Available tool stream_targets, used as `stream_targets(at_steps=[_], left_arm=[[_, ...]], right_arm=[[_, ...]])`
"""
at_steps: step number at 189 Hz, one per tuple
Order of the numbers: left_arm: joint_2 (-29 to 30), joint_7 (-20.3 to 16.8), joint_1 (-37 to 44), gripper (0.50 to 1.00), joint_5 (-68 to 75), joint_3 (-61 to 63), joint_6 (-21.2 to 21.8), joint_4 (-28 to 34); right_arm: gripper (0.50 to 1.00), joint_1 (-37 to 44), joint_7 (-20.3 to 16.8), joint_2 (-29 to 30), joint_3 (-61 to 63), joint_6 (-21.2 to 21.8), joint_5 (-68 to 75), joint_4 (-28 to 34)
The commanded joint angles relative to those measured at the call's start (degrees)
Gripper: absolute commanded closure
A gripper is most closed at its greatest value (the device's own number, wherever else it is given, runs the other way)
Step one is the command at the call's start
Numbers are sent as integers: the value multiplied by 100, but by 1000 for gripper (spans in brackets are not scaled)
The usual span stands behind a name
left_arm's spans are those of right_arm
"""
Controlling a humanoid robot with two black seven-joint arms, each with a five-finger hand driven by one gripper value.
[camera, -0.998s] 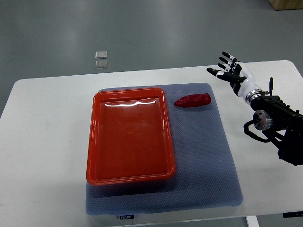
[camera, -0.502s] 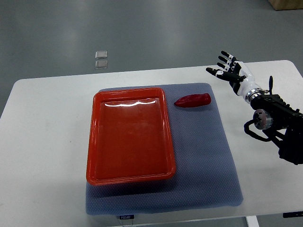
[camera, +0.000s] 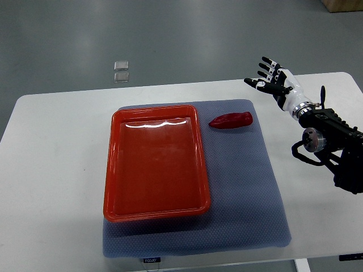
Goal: Place red pepper on red tray
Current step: 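Move the right hand down over the red pepper, fingers open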
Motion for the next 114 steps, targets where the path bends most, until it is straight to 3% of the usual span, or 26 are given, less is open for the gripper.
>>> stream_targets(at_steps=[1, 52, 114], left_arm=[[0, 5, 0, 500, 0, 0, 0, 0], [0, -4, 0, 500, 0, 0, 0, 0], [0, -4, 0, 500, 0, 0, 0, 0]], right_arm=[[564, -3, 7, -4, 8, -12, -257, 1], [564, 14, 86, -21, -45, -48, -1039, 54], [566, 559, 130, -680, -1196, -320, -3131, 221]])
